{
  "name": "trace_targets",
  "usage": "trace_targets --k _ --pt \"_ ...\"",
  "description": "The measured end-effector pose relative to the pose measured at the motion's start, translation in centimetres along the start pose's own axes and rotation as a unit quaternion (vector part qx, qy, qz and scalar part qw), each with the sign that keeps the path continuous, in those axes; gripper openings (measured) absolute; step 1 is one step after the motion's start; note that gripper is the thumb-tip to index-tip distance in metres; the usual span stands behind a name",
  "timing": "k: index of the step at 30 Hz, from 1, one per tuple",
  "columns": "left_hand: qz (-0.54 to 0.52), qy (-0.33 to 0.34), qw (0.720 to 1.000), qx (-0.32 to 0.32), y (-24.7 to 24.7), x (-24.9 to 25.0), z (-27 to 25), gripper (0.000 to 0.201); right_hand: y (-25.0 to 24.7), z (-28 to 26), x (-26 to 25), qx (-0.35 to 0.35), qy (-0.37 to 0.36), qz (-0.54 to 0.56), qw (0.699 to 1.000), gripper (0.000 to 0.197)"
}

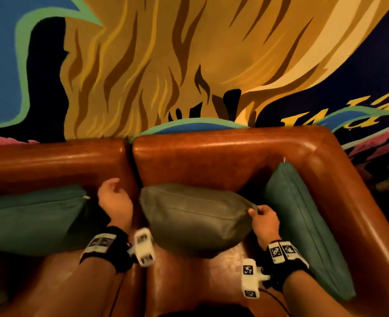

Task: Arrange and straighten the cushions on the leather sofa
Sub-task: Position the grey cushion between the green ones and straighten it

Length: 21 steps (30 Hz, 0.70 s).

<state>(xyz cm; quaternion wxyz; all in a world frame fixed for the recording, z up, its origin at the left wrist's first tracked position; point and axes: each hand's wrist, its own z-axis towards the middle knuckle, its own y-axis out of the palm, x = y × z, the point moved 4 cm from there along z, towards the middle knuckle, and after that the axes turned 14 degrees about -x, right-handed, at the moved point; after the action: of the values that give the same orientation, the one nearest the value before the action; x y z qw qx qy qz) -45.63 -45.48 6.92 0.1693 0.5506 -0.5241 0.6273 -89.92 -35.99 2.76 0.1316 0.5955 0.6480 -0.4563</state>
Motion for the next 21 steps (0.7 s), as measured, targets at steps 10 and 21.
trace_targets --k 10,21 --pt "0.505 0.37 0.697 -0.35 15.5 0.6 -13.0 0.054 3.1 -2.8 1.6 -0.066 -0.012 0.204 0.977 0.031" --pt "0.455 0.055 0.845 -0.277 4.2 1.2 -2.9 0.061 2.9 -2.7 -2.7 -0.065 -0.007 0.092 0.994 0.02"
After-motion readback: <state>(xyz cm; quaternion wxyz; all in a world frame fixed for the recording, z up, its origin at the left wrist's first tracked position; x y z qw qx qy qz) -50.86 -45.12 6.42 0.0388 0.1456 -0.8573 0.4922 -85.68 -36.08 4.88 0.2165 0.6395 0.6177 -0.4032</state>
